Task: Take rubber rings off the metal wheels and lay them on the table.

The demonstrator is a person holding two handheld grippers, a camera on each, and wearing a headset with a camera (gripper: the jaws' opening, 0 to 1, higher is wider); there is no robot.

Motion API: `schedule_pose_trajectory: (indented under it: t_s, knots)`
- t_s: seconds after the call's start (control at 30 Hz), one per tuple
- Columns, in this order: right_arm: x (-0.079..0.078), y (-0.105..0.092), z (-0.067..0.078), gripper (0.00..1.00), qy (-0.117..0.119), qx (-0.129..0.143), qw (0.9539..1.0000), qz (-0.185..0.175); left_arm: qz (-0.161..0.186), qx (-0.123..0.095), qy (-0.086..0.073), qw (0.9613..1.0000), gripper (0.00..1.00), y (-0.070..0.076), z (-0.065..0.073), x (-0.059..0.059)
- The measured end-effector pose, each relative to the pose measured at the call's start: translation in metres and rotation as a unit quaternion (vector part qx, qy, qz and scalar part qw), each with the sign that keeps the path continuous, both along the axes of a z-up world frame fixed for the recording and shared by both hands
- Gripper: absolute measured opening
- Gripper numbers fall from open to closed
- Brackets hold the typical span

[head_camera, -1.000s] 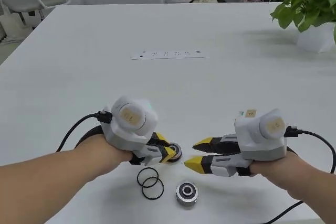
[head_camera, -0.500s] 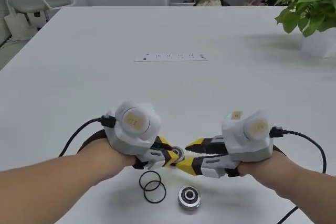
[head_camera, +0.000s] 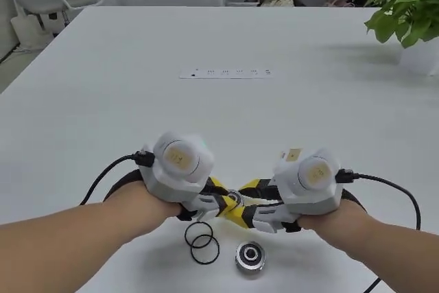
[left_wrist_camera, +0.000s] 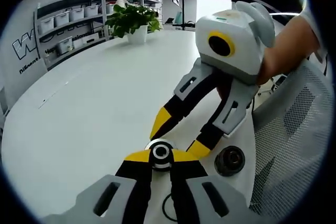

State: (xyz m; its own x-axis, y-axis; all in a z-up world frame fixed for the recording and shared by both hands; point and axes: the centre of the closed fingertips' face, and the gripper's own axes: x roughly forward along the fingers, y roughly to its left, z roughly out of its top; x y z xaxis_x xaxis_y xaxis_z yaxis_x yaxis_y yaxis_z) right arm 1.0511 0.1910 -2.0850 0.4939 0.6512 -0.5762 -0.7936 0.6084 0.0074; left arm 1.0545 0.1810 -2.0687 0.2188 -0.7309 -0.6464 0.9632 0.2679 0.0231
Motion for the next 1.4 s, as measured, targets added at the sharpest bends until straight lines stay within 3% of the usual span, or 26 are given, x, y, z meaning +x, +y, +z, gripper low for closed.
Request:
schedule_pose_trajectory:
  t_s: [0.17, 0.97, 1.17, 1.4]
  knots:
    - [-0.002, -0.004, 0.001, 0.26, 0.005, 0.01, 0.9999, -0.01, 0.001, -0.002, -0.001, 1.0, 0.08, 0.0, 0.0, 0.0]
    - [-0.009, -0.013, 0.0, 0.16, 0.013, 0.006, 0.9997, -0.02, 0.005, -0.005, -0.003, 1.0, 0.08, 0.0, 0.0, 0.0]
    - [-0.008, -0.012, 0.002, 0.19, 0.025, 0.02, 0.999, -0.032, 0.006, -0.006, -0.003, 1.0, 0.08, 0.0, 0.0, -0.001]
    - [-0.004, -0.007, 0.005, 0.31, 0.019, 0.025, 0.999, -0.033, 0.006, -0.007, -0.003, 1.0, 0.08, 0.0, 0.0, -0.001]
